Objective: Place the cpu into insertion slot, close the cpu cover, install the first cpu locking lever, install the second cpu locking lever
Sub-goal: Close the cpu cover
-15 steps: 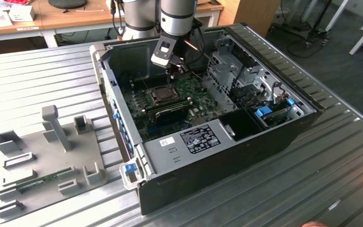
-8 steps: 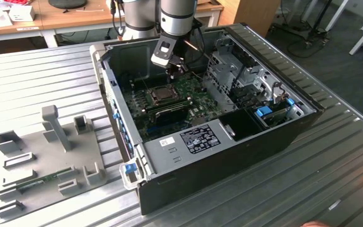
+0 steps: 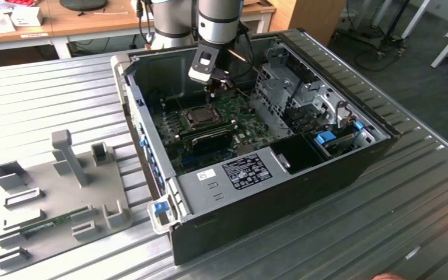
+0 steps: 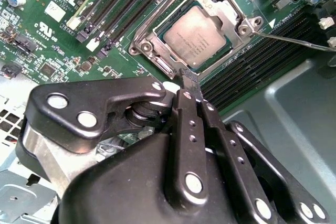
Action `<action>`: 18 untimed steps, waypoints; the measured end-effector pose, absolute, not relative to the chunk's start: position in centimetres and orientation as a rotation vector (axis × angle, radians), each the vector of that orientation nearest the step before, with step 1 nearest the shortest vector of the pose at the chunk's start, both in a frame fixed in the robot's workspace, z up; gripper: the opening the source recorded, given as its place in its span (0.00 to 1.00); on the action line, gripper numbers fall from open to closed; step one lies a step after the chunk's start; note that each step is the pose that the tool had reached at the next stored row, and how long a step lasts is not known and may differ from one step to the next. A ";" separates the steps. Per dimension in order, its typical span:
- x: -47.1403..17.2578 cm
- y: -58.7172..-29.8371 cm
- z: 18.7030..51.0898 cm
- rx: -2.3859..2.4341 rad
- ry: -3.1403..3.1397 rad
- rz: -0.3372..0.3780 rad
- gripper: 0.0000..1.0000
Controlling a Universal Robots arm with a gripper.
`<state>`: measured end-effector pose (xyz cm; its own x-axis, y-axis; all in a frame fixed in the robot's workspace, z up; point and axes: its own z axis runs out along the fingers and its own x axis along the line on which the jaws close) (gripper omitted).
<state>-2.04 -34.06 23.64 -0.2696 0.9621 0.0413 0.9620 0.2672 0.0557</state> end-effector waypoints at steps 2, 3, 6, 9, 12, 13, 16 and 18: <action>-2.0 -34.1 23.6 1.898 2.500 0.109 0.11; -2.0 -34.1 23.6 1.898 2.500 0.109 0.11; -2.0 -34.1 23.6 1.894 2.504 0.109 0.11; -2.0 -34.1 23.6 1.865 2.525 0.109 0.11; -2.0 -34.1 23.6 1.849 2.538 0.109 0.11; -2.0 -34.1 23.6 1.849 2.538 0.109 0.11; -2.0 -34.1 23.6 1.849 2.538 0.109 0.11; -2.0 -34.1 23.6 1.795 2.579 0.109 0.11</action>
